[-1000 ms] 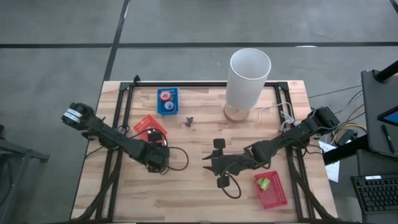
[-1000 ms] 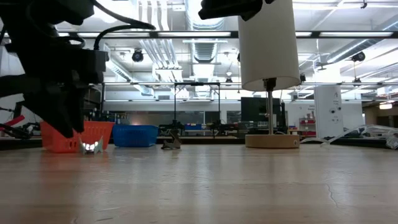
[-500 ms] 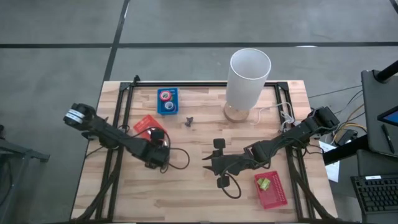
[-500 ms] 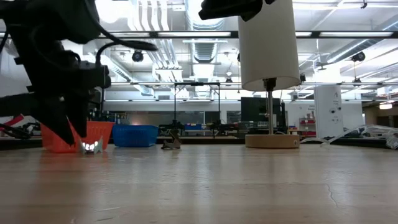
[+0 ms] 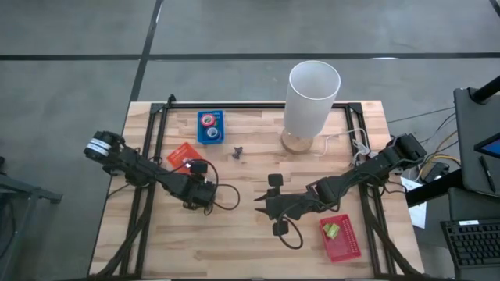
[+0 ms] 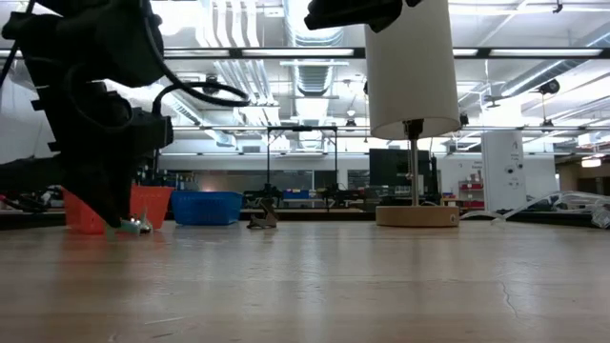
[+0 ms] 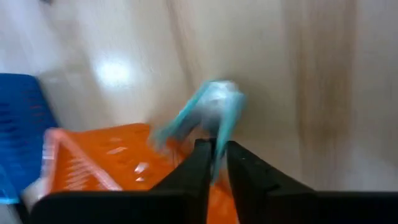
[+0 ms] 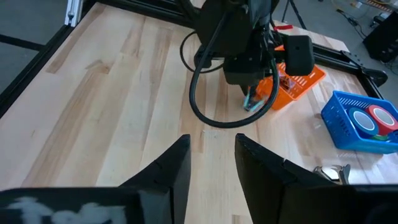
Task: Pick and place Stapler, Stapler remover, tape
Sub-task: Put the light blue staple remover into the orange bin
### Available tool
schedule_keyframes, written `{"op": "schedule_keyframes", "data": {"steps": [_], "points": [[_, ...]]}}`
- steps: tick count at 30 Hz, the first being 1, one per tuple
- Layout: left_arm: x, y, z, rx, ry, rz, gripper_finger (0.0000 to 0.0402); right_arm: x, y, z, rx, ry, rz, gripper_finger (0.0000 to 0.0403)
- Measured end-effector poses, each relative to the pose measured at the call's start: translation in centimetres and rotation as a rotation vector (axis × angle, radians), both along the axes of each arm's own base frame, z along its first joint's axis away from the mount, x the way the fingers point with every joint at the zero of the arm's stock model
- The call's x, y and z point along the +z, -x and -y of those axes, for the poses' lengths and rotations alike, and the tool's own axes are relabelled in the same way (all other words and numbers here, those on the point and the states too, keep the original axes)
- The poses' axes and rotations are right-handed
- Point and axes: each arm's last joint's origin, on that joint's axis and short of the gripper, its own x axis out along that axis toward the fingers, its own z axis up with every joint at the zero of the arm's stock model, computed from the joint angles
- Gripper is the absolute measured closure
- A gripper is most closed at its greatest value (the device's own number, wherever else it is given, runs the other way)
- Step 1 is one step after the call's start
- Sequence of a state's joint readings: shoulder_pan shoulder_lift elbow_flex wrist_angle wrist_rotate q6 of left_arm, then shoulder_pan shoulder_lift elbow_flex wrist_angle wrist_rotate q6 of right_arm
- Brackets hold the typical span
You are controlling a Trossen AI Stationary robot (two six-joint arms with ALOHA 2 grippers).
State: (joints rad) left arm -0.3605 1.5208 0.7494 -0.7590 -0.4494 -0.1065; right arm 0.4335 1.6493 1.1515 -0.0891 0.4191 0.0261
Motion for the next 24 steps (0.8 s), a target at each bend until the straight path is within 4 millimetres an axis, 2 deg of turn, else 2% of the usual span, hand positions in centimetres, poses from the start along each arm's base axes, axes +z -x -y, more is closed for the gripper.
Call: {"op": "schedule_keyframes", "data": {"steps": [4,10,16,19,24], "points": [[0.2,-0.2,0.1,0.0,0.021,-0.004,0.0392,0.0,0.0,0.0,0.001,0.001,0.0,0.029],[1.5,-1.4,0.6,0.002,0.047,0.056,0.0395,0.0,0.0,0.0,0.002,0.003,-0.001,0.0296],[4.6,-2.8,1.2,-0.001,0.06,0.106,0.0397,0.0,0.0,0.0,0.001,0.003,-0.001,0.0293],[6.2,-2.5,0.9,0.019,0.006,0.091,0.0398,0.0,0.0,0.0,0.001,0.003,-0.002,0.029],[8.0,-0.5,-0.4,0.112,-0.084,0.097,0.0398,0.0,0.0,0.0,0.001,0.002,-0.003,0.0292]]}}
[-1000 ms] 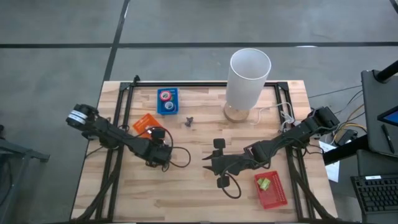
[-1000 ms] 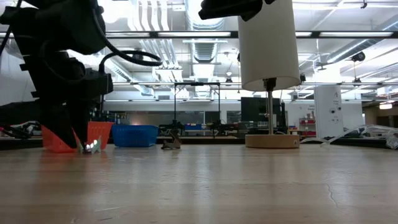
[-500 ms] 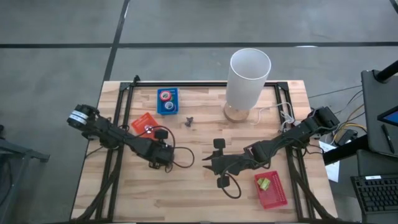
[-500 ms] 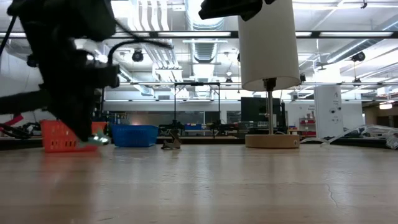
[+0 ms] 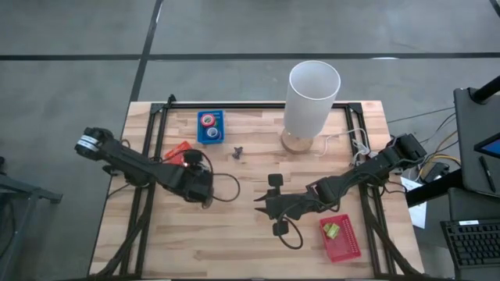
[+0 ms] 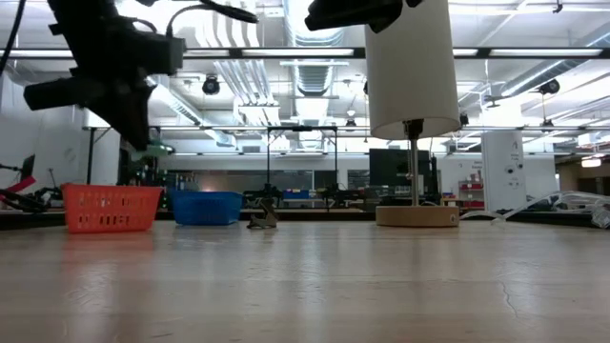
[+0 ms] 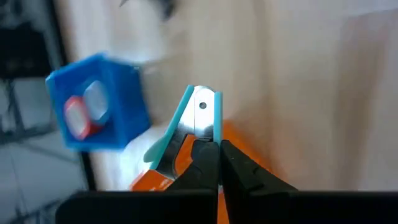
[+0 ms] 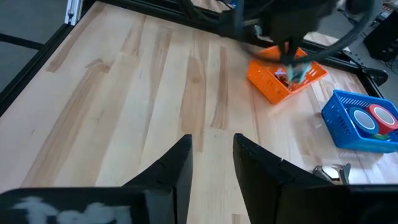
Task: Pick and place Stapler, Stapler remover, tape
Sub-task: Put the light blue staple remover into the orange bin
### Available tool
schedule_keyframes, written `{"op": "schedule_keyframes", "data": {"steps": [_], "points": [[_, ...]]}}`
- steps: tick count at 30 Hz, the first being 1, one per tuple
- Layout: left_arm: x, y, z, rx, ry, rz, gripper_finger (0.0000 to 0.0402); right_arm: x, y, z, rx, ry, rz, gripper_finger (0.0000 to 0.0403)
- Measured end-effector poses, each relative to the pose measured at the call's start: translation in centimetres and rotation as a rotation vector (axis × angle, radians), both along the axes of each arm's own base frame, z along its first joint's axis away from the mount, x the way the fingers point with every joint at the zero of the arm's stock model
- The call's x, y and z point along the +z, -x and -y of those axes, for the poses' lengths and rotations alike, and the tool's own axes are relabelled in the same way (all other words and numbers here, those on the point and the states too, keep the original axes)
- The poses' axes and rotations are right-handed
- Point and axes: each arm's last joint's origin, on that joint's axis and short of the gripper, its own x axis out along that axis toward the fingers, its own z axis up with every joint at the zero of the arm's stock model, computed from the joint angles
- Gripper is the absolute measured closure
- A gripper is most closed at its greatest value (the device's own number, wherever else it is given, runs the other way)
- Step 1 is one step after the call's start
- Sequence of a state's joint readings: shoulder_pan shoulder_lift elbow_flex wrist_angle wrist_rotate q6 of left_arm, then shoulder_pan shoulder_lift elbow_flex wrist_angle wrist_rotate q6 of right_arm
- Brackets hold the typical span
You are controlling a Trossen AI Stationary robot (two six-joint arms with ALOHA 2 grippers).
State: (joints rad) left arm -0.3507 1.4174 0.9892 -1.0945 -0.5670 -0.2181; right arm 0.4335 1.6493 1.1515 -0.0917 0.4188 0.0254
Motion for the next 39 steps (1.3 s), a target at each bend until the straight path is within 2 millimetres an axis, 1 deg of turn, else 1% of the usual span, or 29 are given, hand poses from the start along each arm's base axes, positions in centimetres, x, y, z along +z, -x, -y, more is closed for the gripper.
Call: {"op": "schedule_keyframes", "data": {"steps": [3,6,11,15,19,25,29,32,35,39], "points": [[0.7,1.4,-0.8,0.079,-0.006,0.047,0.0397,0.0,0.0,0.0,0.0,-0.001,-0.001,0.0298],[0.6,2.7,-1.7,0.173,0.015,0.096,0.0395,0.0,0.0,0.0,0.0,0.0,-0.002,0.0304],[-0.7,4.8,-3.3,0.359,0.064,0.148,0.0396,0.0,0.0,0.0,0.0,0.0,-0.002,0.0312],[-1.6,5.8,-4.3,0.502,0.136,0.184,0.0394,0.0,0.0,0.0,0.0,0.0,-0.001,0.0318],[-2.6,6.2,-5.1,0.55,0.164,0.197,0.0387,0.0,0.0,0.0,0.001,0.003,-0.001,0.0324],[-3.6,6.1,-6.3,0.596,0.162,0.213,0.0385,0.0,0.0,0.0,0.001,0.002,-0.001,0.0328],[-3.7,6.1,-6.8,0.631,0.16,0.219,0.0384,0.0,0.0,0.0,0.001,0.002,-0.001,0.0323],[-3.3,6.0,-7.0,0.642,0.15,0.24,0.0382,-0.1,0.0,0.0,0.001,0.003,-0.003,0.0318],[-2.7,5.6,-7.0,0.646,0.138,0.274,0.0366,-0.2,0.1,0.0,0.001,0.005,-0.006,0.0314],[-2.0,5.2,-7.0,0.645,0.145,0.303,0.0323,-0.4,0.1,0.1,0.001,0.007,-0.011,0.0312]]}}
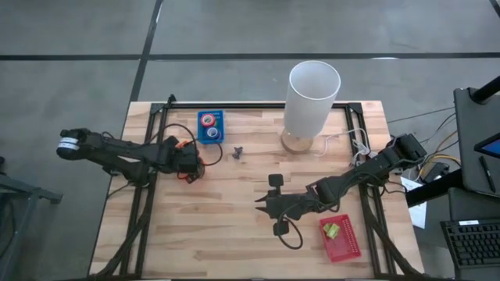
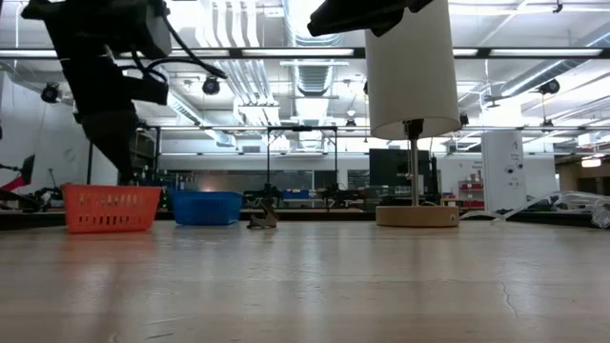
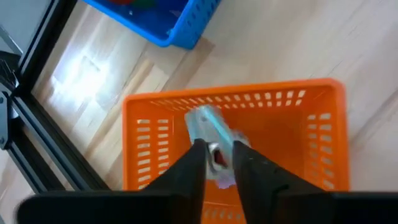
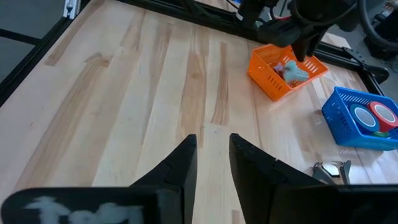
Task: Pick and place Stapler, Stapler remover, tape
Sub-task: Put the light blue staple remover into the orange bin, then put the black staple remover into the orange bin
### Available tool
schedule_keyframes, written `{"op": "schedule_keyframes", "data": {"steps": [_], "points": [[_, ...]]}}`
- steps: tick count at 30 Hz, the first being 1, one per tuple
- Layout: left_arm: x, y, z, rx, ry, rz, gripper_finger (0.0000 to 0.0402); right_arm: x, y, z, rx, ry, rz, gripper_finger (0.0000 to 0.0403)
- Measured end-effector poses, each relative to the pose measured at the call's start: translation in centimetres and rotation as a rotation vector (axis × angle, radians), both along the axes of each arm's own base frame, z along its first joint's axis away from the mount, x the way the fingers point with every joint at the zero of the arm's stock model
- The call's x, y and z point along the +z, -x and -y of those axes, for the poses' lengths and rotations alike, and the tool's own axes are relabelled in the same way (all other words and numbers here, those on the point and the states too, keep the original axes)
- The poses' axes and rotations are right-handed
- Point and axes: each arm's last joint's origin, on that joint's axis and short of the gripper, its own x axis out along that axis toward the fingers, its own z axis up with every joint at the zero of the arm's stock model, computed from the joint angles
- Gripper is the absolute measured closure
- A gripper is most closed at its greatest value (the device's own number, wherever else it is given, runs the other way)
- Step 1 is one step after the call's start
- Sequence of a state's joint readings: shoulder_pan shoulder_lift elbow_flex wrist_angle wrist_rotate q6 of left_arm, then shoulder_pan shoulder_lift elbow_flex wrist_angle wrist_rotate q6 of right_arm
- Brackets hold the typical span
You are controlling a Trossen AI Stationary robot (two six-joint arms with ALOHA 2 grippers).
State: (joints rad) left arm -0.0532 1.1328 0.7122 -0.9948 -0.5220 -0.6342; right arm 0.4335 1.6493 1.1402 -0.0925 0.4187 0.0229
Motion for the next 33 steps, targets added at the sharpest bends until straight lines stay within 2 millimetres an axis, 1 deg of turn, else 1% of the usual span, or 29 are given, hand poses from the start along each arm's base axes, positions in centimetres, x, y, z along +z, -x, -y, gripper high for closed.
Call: {"op": "schedule_keyframes", "data": {"steps": [5,9,12,16,19,22,24,26,29,33], "points": [[0.8,-0.4,0.0,0.005,-0.009,0.029,0.0272,0.0,0.0,0.0,0.0,0.0,0.0,0.0322],[2.2,-1.5,0.0,-0.036,-0.023,0.109,0.0256,0.0,0.0,0.0,0.0,0.0,0.0,0.033],[3.2,-3.1,0.1,-0.104,-0.045,0.249,0.0255,0.0,0.0,0.0,0.003,0.005,-0.001,0.0334],[3.9,-5.5,0.1,-0.203,-0.033,0.444,0.0255,0.0,0.0,0.0,0.003,0.005,0.0,0.0334],[4.1,-7.2,-0.3,-0.253,-0.045,0.525,0.0255,0.0,0.0,0.0,0.002,0.004,0.0,0.0329],[3.4,-8.9,-0.4,-0.367,-0.04,0.501,0.0254,0.0,0.0,0.0,0.002,0.003,0.0,0.0325],[2.5,-10.0,-0.5,-0.415,-0.021,0.459,0.0254,0.0,0.0,0.0,0.003,0.004,-0.001,0.0322],[1.3,-11.2,-0.6,-0.447,-0.04,0.389,0.0254,0.0,0.0,0.0,0.004,0.006,-0.001,0.032],[0.0,-12.7,-0.8,-0.448,-0.137,0.279,0.0254,0.0,0.0,0.0,0.004,0.006,-0.002,0.0318],[-0.8,-14.2,-1.2,-0.483,-0.285,0.145,0.0254,0.0,0.0,0.0,0.003,0.006,-0.003,0.0323]]}}
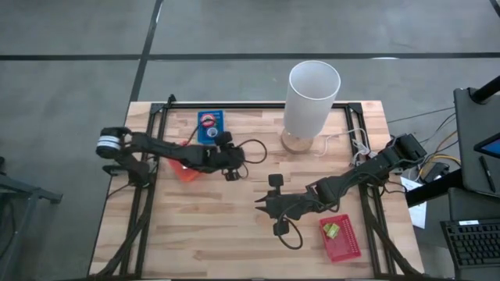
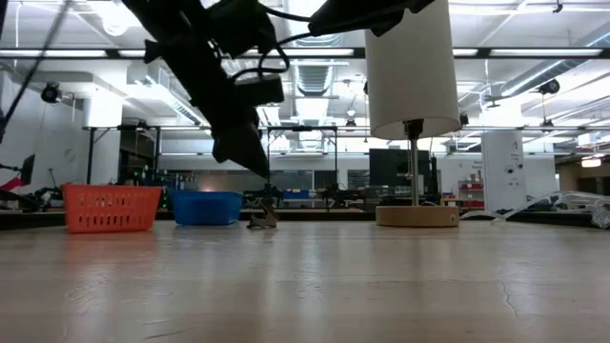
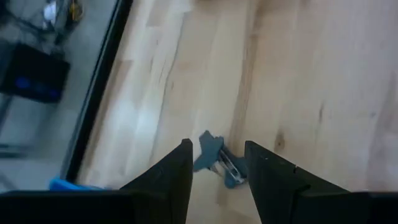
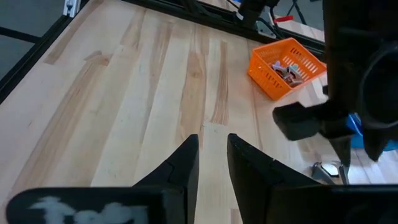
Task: Pick and place Stapler, Stapler remover, tape
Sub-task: Put the black staple remover into the orange bin
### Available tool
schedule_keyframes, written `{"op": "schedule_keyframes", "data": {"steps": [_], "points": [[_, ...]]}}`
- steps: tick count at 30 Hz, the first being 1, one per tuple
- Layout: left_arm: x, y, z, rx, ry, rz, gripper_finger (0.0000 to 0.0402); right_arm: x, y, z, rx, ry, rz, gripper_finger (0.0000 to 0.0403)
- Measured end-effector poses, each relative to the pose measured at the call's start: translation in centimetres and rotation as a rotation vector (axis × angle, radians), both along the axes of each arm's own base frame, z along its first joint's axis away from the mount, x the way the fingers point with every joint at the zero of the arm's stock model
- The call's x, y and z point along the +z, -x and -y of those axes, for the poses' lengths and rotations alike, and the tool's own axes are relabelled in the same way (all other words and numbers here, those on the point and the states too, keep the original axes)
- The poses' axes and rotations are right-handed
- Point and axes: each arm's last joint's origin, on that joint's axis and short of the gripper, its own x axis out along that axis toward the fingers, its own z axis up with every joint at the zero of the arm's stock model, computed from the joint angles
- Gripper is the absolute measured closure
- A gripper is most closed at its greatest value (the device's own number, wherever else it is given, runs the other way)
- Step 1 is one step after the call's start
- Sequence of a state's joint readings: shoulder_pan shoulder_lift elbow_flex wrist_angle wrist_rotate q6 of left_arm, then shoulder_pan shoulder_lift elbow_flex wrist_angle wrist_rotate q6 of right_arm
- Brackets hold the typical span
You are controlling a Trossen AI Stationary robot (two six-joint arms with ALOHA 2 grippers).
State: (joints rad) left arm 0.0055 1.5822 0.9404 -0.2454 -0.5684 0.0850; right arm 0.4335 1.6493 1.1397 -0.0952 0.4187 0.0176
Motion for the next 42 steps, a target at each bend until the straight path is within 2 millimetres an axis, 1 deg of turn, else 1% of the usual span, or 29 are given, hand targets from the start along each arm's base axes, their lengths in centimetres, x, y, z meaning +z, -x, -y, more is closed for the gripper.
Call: {"op": "schedule_keyframes", "data": {"steps": [2,5,8,13,17,24,31,36,42], "points": [[-0.2,-0.6,0.0,-0.045,-0.037,-0.044,0.0254,0.0,0.0,0.0,-0.001,-0.001,-0.001,0.0327],[-0.7,-1.2,0.2,-0.125,-0.023,-0.085,0.0254,0.0,0.0,0.0,-0.001,0.0,-0.003,0.0334],[-1.2,-1.7,0.1,-0.155,-0.028,-0.117,0.0254,-0.1,0.1,0.0,-0.001,0.002,-0.006,0.0337],[-1.9,-2.2,-1.0,-0.157,-0.051,-0.129,0.0254,-0.2,0.0,0.0,-0.001,0.001,-0.005,0.0333],[-2.6,-2.3,-1.9,-0.144,-0.058,-0.16,0.0254,-0.2,0.1,0.0,-0.003,-0.002,-0.005,0.0327],[-3.0,-2.1,-3.7,-0.094,-0.053,-0.17,0.0254,-0.3,0.1,0.0,-0.003,-0.002,-0.007,0.0321],[-3.2,-2.1,-4.5,-0.113,0.022,-0.156,0.0262,-0.3,0.1,0.0,-0.003,-0.002,-0.007,0.0333],[-3.4,-1.9,-4.7,-0.1,0.031,-0.162,0.0286,-0.3,0.1,0.0,-0.003,-0.002,-0.007,0.0339],[-3.5,-1.8,-4.7,-0.098,0.033,-0.163,0.0352,-0.3,0.1,0.0,-0.003,-0.002,-0.007,0.0333]]}}
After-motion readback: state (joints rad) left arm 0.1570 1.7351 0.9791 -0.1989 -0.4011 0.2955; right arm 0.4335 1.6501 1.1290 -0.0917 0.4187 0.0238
